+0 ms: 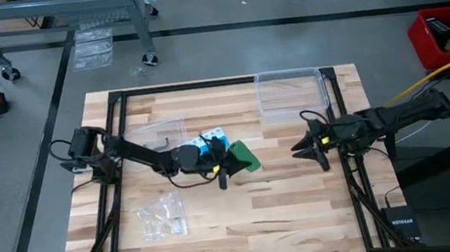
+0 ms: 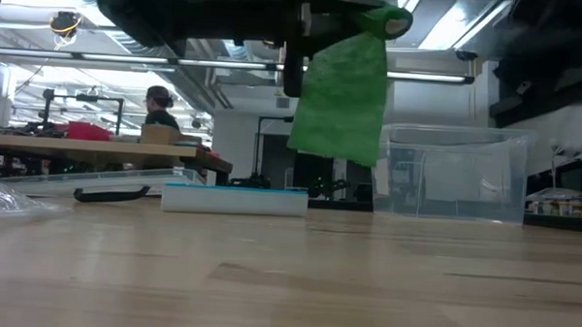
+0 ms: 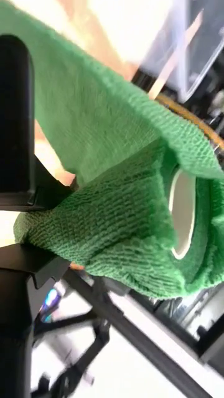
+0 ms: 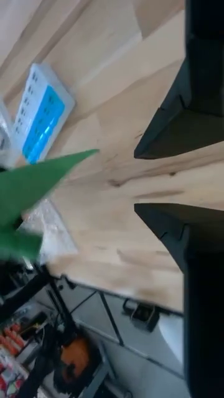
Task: Roll bandage
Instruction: Roll the green bandage
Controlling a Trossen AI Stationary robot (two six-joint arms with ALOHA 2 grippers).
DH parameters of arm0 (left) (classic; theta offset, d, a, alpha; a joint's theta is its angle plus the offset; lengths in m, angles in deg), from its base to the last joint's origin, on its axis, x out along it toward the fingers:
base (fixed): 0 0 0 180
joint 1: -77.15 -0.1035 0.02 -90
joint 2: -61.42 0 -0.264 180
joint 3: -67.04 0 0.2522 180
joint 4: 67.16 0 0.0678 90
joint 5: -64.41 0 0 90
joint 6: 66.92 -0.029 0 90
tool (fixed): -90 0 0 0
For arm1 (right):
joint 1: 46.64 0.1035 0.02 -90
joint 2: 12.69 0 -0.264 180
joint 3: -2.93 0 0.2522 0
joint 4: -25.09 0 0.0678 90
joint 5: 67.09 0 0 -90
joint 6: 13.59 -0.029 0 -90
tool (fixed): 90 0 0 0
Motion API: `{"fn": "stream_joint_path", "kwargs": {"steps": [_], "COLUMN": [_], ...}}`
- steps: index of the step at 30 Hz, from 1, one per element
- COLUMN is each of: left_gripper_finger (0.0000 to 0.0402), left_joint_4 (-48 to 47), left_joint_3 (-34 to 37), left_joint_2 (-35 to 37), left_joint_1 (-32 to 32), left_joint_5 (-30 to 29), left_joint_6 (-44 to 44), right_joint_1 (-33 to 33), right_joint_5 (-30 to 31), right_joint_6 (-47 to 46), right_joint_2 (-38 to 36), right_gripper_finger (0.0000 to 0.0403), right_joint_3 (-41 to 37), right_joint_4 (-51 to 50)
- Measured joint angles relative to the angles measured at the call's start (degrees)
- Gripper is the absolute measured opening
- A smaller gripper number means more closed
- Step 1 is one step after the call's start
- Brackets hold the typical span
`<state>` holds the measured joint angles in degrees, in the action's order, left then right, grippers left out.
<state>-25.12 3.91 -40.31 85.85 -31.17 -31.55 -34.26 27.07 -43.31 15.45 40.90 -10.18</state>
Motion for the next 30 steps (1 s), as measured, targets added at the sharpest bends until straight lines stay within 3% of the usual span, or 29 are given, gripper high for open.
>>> {"fn": "stream_joint_path", "kwargs": {"steps": [8,17,26,30], "left_gripper_finger": [0.0042,0.0042,0.0042,0.0042], "left_joint_4": [0.28,0.62,0.59,0.59], "left_joint_3": [0.0,0.0,-0.02,-0.02], "left_joint_2": [0.0,0.0,0.0,0.0], "left_joint_1": [2.9,3.38,3.29,3.29], "left_joint_5": [2.54,2.55,2.5,2.41], "left_joint_6": [0.68,0.68,0.24,0.22], "right_joint_1": [-0.03,0.0,0.0,0.05], "right_joint_5": [7.01,4.2,4.22,3.76], "right_joint_6": [0.2,9.27,15.28,19.21], "right_joint_2": [5.93,19.74,34.63,38.6], "right_gripper_finger": [0.0129,0.0131,0.0196,0.0215], "right_joint_3": [-6.43,-6.43,-6.41,-5.45], "right_joint_4": [10.97,29.88,49.2,53.12]}}
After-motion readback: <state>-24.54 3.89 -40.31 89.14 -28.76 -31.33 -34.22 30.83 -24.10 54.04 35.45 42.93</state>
